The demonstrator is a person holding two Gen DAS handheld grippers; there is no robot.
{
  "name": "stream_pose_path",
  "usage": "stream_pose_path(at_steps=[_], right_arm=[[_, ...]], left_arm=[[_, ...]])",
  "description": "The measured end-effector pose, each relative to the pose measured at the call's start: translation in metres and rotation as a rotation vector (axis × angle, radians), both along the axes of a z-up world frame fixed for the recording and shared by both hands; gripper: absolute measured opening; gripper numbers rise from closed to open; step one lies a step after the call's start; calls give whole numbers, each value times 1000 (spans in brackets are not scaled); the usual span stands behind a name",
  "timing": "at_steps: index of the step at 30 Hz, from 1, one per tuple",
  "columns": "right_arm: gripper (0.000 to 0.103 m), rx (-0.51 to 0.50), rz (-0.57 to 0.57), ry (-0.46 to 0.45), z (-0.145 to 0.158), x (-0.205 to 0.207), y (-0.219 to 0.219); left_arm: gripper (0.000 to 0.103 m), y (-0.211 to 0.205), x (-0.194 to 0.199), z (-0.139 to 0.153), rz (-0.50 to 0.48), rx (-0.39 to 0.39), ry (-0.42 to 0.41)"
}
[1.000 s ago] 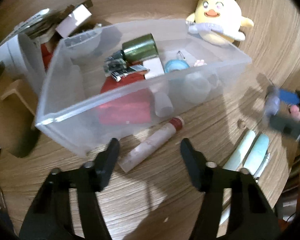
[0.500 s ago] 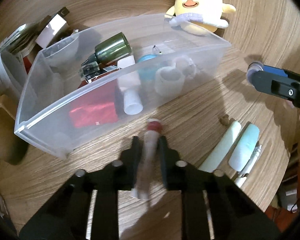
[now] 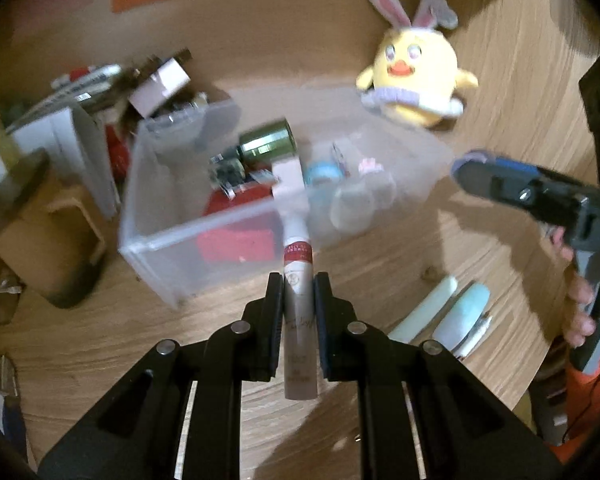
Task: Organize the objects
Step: 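Drop the spray bottle into the box with the right tool while the left tool drops the lipstick tube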
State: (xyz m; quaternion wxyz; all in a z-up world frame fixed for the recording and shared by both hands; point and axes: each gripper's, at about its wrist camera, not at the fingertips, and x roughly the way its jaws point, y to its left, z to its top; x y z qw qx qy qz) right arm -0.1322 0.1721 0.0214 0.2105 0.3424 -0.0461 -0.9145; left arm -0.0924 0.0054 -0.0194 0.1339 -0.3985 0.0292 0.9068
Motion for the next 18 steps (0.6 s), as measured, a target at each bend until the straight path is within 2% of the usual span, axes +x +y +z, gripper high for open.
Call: stream_pose_path(at_steps=[9,18], right_arm=[[88,0,6,74,26,-11,-13],[88,4,20,106,40,-29,-30]], left_arm=[[14,-13,-4,40,44,43,112],[14,-29,-18,63,111,72,166]])
